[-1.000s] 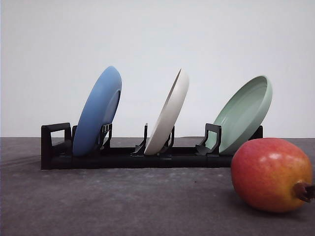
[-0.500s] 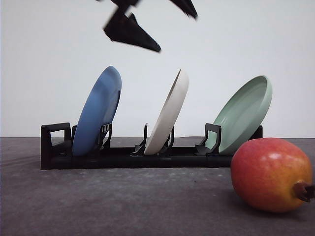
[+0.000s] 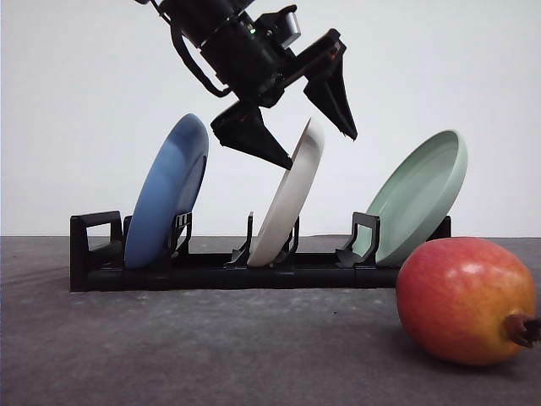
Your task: Place pomegranate in white plate
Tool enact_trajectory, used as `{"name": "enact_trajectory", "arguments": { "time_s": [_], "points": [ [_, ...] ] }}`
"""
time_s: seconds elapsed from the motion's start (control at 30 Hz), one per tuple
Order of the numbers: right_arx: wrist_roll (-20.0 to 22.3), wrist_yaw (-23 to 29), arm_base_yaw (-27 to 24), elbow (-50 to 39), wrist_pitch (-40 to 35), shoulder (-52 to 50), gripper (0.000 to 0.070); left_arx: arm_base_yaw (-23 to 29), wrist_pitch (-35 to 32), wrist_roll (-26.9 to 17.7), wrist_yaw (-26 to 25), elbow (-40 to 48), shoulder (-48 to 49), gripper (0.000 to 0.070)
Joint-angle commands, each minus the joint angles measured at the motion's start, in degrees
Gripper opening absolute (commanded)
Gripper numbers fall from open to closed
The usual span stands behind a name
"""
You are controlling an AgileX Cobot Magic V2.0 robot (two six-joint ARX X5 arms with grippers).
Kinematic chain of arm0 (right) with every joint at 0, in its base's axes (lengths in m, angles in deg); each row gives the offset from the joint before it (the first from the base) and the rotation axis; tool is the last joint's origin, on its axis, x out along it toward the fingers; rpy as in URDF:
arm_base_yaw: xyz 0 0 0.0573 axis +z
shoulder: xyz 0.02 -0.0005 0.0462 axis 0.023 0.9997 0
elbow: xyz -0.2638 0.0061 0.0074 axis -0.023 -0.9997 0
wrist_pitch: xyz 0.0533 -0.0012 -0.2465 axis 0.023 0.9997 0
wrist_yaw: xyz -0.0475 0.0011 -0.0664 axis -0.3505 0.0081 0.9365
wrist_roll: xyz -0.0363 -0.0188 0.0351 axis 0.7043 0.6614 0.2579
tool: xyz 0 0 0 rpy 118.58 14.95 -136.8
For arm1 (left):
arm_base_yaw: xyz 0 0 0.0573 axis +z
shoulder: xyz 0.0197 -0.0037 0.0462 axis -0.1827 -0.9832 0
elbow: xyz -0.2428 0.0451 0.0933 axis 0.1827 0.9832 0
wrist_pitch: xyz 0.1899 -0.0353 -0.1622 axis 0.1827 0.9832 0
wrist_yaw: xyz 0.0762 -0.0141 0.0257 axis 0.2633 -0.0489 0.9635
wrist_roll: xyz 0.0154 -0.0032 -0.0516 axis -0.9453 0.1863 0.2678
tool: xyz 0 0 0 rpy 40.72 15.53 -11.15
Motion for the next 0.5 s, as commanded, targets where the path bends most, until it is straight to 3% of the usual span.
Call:
{"name": "enact_trajectory", "arguments": {
  "time_s": [0.0,0.3,0.4,0.47],
  "points": [
    [-0.44,-0.04,0.07,1.03,0.07,0.28,0.0631,-0.75,-0.96,-0.02,0.24,-1.6,-1.89,0.0608],
    [-0.46,-0.04,0.07,1.03,0.22,0.26,0.0631,-1.22,-1.09,0.0,-0.33,-1.6,-2.19,0.0093],
    [-0.46,-0.04,0.07,1.03,0.29,0.26,0.0631,-1.25,-0.67,-0.02,-0.33,-1.6,-2.19,0.0],
    [-0.46,-0.04,0.07,1.03,0.29,0.26,0.0631,-1.27,-0.72,0.0,-0.33,-1.6,-2.19,0.0]
  ]
}}
